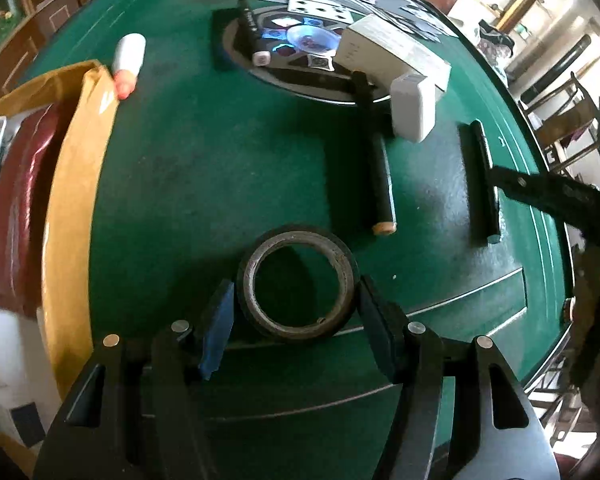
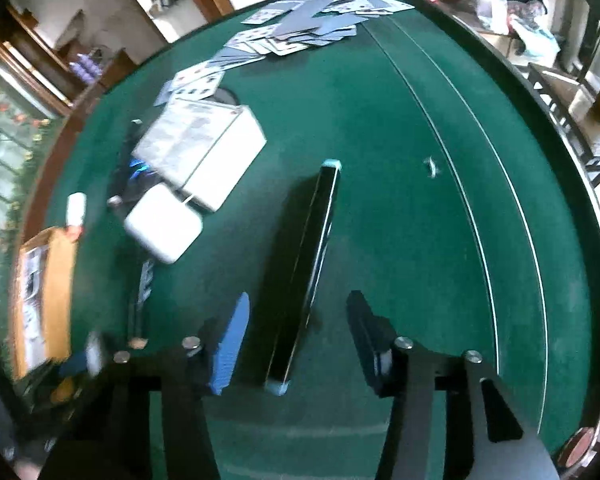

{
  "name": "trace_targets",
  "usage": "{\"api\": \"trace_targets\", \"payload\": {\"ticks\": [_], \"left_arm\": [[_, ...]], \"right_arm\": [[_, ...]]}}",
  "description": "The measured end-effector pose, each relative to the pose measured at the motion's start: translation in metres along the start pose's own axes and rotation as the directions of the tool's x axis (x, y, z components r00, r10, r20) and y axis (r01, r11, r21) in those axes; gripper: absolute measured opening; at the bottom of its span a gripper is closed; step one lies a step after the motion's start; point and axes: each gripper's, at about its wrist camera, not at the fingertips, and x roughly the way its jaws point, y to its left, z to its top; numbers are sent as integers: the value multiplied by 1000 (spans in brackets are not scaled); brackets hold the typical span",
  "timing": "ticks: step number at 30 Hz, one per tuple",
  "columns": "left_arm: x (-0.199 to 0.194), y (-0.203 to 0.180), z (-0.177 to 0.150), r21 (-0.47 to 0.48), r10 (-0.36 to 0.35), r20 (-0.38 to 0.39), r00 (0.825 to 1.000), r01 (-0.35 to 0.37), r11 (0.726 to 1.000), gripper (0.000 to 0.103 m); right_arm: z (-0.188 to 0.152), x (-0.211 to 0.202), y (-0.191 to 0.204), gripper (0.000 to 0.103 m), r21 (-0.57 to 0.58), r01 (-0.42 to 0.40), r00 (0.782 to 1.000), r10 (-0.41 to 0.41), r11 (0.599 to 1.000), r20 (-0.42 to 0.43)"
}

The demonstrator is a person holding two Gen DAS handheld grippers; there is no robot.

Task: Organize objects
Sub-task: 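Grasp the black tape roll with the left tool while the right tool grasps a black marker, then carry the tape roll and black marker over the yellow-rimmed tray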

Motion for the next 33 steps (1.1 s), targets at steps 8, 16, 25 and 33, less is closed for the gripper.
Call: {"api": "trace_targets", "payload": {"ticks": [8, 16, 25, 33], "left_arm": [[-2, -2, -4, -9, 29, 12, 999, -29, 1000, 59], [-1, -3, -4, -20, 43, 27, 999, -43, 999, 59], [-2, -1, -4, -64, 39, 41, 998, -36, 997, 59], [0, -3, -2, -82, 59, 24, 998, -57, 995, 60]], "right_arm": [[5, 14, 12, 23, -116, 91, 996, -92, 989, -2], [-1, 8, 0, 14, -143, 49, 999, -49, 988, 3], [-21, -1, -9, 13, -152, -78, 997, 72, 985, -41], [-42, -4, 13, 13, -313, -8, 1000, -1, 950, -31]]}}
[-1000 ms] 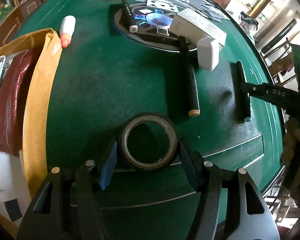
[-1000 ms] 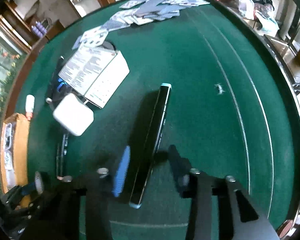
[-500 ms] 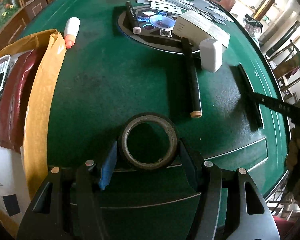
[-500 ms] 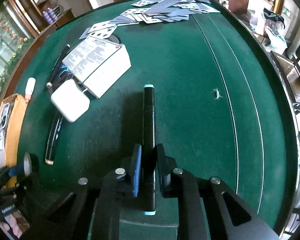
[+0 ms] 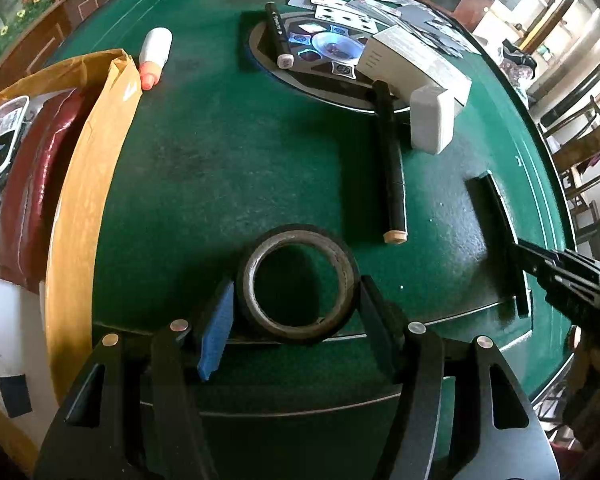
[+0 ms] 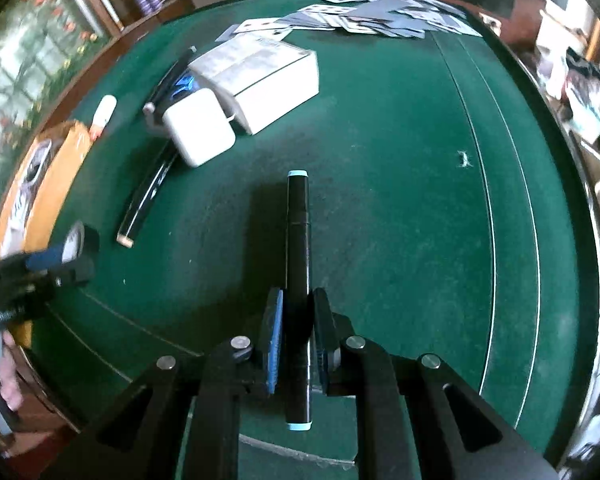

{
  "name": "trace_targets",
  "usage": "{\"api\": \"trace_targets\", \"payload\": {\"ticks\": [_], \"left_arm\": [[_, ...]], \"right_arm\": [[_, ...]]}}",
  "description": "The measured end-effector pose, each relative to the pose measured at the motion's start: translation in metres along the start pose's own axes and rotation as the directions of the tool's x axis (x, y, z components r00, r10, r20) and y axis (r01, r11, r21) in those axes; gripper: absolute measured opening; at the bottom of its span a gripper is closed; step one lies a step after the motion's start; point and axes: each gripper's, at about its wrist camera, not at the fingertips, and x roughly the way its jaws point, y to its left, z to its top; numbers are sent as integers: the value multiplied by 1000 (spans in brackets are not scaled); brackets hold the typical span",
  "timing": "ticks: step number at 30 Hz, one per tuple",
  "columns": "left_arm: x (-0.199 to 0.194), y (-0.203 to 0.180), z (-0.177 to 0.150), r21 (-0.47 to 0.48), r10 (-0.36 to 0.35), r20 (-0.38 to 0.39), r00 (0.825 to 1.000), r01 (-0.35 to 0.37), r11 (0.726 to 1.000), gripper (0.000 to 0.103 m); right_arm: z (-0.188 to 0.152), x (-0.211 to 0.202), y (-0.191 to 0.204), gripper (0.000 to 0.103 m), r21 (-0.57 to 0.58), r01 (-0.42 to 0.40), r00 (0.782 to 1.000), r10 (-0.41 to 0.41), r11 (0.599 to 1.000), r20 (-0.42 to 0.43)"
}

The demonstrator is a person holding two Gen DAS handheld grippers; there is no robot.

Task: Organize objects
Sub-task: 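Carry the tape roll and black marker over the yellow-rimmed tray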

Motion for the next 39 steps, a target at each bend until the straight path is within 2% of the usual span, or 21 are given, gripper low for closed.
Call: {"api": "trace_targets", "payload": {"ticks": [5, 10, 17, 29, 39], "left_arm": [[1, 0, 4, -40, 13, -19, 1000, -14, 999, 60], [4, -9, 4, -22, 78, -10, 997, -78, 997, 59], [-7, -18, -2, -96, 95, 12, 995, -94, 991, 59], [-27, -35, -21, -146, 106, 35, 994, -100, 984, 59], [-44, -32, -18, -179, 90, 65, 994, -77, 981, 59]], "right_arm": [[-3, 0, -3, 13, -20, -22, 1000, 22, 1000, 2], [-5, -1, -9, 13, -13, -68, 998, 68, 998, 4], [-9, -20, -6, 13, -69, -129, 991, 132, 989, 37], [-17, -23, 10, 13, -159, -144, 988, 150, 977, 25], [-13, -29, 22, 13, -179, -165, 984, 173, 970, 33]]}}
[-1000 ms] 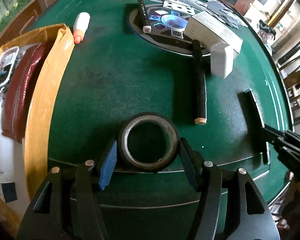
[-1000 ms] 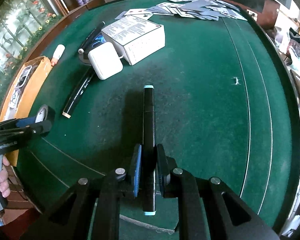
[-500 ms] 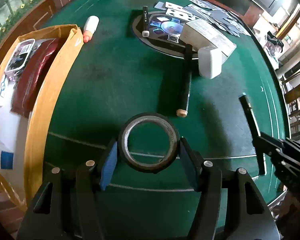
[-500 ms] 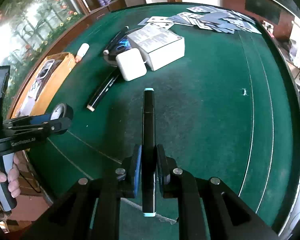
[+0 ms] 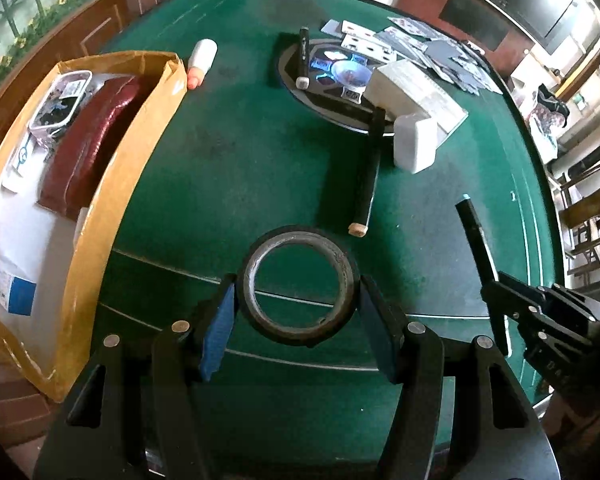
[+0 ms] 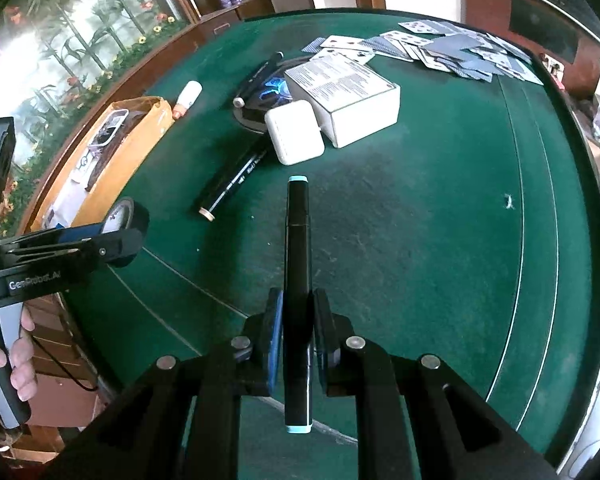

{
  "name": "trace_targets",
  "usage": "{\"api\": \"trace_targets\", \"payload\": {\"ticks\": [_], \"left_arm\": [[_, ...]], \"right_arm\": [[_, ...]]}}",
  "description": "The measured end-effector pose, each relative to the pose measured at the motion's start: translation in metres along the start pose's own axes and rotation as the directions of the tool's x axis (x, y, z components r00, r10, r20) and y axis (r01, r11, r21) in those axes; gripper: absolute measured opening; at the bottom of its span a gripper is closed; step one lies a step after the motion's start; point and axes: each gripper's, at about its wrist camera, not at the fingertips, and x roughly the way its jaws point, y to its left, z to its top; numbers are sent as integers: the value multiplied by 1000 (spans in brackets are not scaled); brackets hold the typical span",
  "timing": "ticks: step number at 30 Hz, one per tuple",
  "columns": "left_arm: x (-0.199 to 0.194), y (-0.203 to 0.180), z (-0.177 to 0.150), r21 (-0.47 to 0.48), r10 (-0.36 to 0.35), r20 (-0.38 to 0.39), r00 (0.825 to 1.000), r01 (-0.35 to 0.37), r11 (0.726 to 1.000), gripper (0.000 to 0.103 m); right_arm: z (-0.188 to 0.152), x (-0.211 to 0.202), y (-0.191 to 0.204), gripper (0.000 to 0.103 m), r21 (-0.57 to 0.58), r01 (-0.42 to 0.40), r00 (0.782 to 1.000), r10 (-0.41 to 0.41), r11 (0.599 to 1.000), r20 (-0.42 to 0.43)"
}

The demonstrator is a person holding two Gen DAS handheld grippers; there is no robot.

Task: Organize objects
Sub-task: 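Carry the tape roll and black marker over the yellow-rimmed tray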

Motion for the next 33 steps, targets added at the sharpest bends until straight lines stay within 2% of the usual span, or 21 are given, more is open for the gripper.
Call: {"api": "trace_targets", "payload": {"ticks": [10, 16, 20, 25, 33], "left_arm": [[-13, 21, 4, -19, -32, 13, 999, 33, 999, 59], [-26, 50, 6, -23, -62, 14, 998, 63, 998, 59], [-44, 78, 7, -14, -66, 25, 997, 67, 998, 59], [-62, 112, 7, 12, -26, 37, 999, 26, 1000, 59], [-82, 168, 9, -30, -32, 49, 998, 33, 999, 59]], "right_arm": [[9, 3, 20, 13, 12, -20, 1000, 20, 1000, 6], [26, 9, 45, 13, 76, -86, 996, 85, 993, 11], [41, 12, 70, 13, 85, -116, 993, 115, 990, 14], [58, 20, 106, 13, 68, -130, 991, 129, 989, 17], [79, 35, 152, 13, 47, -152, 988, 153, 987, -3]]}}
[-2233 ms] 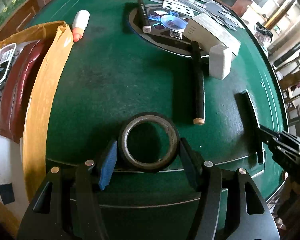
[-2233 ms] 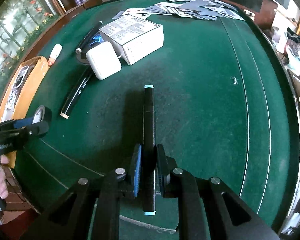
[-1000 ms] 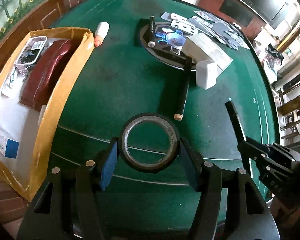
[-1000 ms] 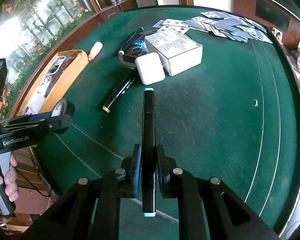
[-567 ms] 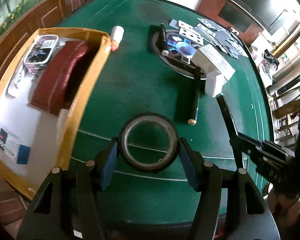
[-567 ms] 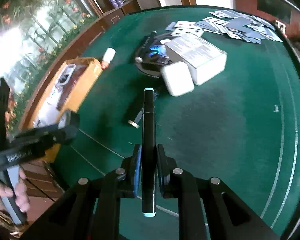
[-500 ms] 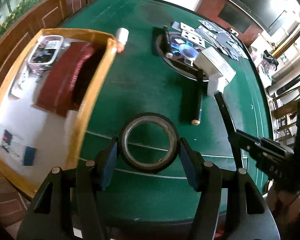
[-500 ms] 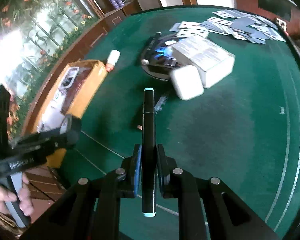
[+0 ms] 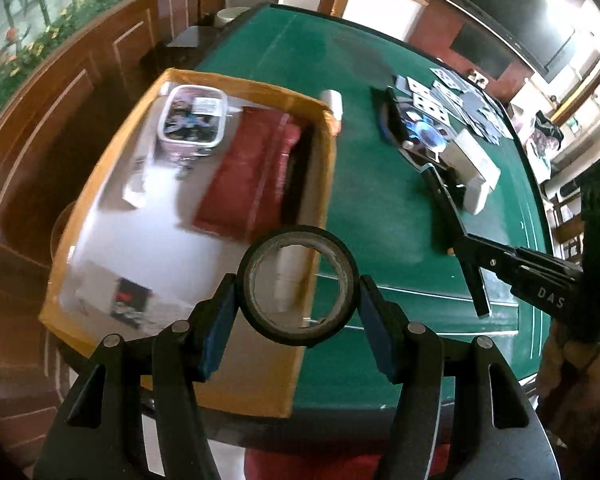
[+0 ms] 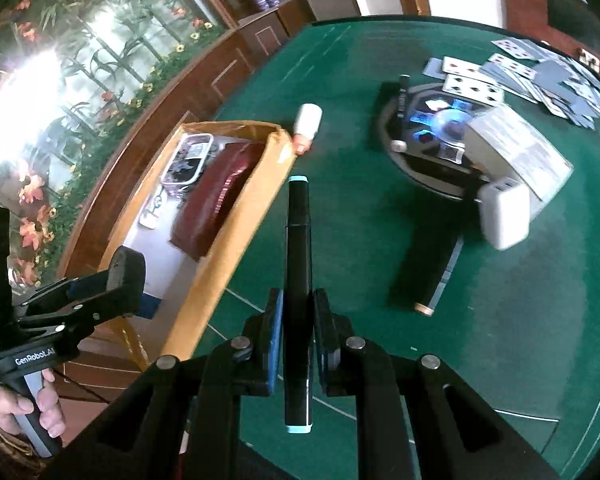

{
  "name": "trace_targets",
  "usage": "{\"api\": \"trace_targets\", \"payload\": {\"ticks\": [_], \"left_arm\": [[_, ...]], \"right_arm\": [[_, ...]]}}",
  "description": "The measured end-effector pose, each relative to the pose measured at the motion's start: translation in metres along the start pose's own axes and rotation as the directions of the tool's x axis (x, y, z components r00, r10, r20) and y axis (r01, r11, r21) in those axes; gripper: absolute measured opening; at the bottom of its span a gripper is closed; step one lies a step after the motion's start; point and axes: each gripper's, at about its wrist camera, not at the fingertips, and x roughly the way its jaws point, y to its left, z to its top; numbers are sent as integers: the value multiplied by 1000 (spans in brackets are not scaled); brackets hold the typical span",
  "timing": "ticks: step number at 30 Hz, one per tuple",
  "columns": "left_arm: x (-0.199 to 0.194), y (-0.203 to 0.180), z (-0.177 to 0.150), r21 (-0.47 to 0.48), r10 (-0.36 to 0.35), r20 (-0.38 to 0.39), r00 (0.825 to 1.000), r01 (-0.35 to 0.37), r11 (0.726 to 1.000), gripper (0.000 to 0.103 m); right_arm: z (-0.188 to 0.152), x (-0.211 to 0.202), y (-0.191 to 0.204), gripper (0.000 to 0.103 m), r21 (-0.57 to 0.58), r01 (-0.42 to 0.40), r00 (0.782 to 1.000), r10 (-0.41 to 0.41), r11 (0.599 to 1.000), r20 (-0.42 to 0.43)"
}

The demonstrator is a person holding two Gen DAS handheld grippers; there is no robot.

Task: Organize objects
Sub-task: 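Carry the tape roll and black marker over the yellow-rimmed tray, then lower the tape roll and marker into the tray and open both tools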

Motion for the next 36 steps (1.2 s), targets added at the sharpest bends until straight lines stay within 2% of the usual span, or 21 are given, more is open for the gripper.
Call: {"api": "trace_targets", "payload": {"ticks": [7, 14, 17, 24, 30, 36], "left_arm": [[-6, 39, 4, -25, 8, -5, 1000, -8, 1000, 59], [-5, 70, 18, -21, 6, -12, 1000, -6, 1000, 59], [-1, 84, 26, -12, 33, -10, 999, -33, 999, 59], [14, 117, 44, -30, 17, -6, 1000, -17, 999, 59], [20, 119, 54, 2, -6, -11, 1000, 6, 1000, 59], [34, 112, 61, 39, -56, -26, 998, 57, 998, 59]], "right_arm": [[12, 20, 31, 13, 17, -37, 999, 37, 999, -37], [22, 41, 46, 13, 125, -83, 993, 92, 989, -70], [25, 46, 55, 13, 143, -87, 993, 98, 986, -68], [26, 70, 68, 13, 232, -120, 985, 144, 965, -91], [31, 77, 68, 13, 314, -111, 987, 141, 943, -76], [32, 74, 70, 13, 309, -80, 992, 106, 948, -69]]}}
